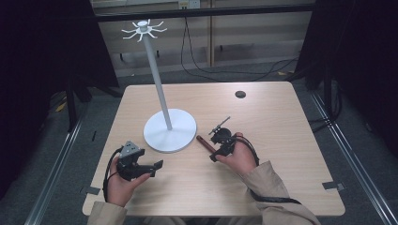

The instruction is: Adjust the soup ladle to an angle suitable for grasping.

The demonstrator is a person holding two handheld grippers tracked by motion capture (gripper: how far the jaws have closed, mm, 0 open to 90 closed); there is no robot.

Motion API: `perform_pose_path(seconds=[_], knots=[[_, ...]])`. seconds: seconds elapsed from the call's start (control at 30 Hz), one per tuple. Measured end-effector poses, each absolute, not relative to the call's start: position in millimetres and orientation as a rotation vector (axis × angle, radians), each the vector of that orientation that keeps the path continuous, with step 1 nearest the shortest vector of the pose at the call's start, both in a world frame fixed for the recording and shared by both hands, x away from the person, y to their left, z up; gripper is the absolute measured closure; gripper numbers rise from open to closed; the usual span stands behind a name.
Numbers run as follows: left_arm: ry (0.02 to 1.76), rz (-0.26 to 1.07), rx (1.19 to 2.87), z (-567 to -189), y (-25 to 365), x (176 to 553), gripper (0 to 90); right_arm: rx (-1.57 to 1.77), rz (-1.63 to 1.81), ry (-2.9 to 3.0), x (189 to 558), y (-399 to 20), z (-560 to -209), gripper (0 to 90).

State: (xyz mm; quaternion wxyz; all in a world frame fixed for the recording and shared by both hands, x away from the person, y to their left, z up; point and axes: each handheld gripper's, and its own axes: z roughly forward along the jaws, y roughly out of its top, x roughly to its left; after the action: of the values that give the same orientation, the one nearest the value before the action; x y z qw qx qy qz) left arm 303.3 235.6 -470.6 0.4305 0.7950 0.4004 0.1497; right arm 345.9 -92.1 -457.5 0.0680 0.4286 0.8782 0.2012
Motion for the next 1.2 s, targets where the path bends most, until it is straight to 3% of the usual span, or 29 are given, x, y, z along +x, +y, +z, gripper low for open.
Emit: perform_pose_path(seconds=[0.23, 0.27, 0.47, 1.2], knots=[[0.998, 0.373, 1.986, -471.4, 235.9, 303.6, 10.0, 1.310, 0.611, 2.615, 350.3, -93.6, -459.0, 51.7], [0.996, 0.372, 1.985, -471.5, 235.6, 303.8, 10.0, 1.321, 0.657, 2.628, 350.8, -93.4, -456.9, 63.9], [1.001, 0.373, 1.990, -472.5, 234.4, 303.9, 10.2, 1.290, 0.668, 2.680, 350.5, -86.1, -459.4, 80.7], [0.984, 0.383, 2.001, -471.1, 234.6, 304.1, 10.8, 1.326, 0.599, 2.621, 365.9, -84.9, -470.6, 80.9]])
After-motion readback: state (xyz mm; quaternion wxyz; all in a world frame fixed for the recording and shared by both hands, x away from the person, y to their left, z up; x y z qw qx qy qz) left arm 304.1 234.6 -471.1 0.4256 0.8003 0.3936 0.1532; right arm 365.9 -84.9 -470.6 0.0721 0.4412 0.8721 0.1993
